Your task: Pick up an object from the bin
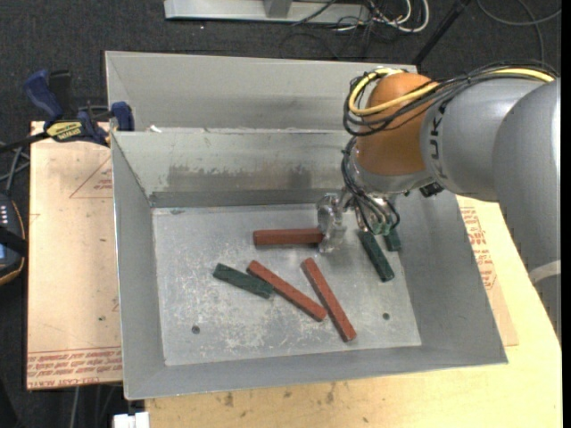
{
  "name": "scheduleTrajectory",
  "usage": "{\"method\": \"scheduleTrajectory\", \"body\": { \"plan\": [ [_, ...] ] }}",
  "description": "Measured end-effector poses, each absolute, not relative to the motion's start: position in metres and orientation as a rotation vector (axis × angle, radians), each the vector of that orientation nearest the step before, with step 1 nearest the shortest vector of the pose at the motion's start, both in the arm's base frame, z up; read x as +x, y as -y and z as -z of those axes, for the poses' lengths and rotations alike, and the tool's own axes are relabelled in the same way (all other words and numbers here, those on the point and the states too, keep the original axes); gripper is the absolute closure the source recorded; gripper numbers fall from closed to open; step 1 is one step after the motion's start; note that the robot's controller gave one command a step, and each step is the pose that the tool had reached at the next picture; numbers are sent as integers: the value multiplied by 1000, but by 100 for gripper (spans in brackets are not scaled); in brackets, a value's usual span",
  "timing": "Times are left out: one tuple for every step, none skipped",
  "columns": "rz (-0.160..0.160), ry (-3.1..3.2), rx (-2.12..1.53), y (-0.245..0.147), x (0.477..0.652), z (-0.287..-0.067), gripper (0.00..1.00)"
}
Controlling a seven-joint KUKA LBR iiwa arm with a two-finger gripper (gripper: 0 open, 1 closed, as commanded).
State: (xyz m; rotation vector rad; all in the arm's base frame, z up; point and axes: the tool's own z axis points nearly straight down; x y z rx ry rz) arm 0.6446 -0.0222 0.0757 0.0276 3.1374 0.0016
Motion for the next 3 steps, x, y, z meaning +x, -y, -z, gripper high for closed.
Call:
{"method": "scheduleTrajectory", "body": {
  "plan": [
    [-1,-3138,-5,14,643,-195,100],
    [-1,-3138,-5,14,643,-195,100],
    [3,-3097,-467,41,641,-332,100]
  ]
}}
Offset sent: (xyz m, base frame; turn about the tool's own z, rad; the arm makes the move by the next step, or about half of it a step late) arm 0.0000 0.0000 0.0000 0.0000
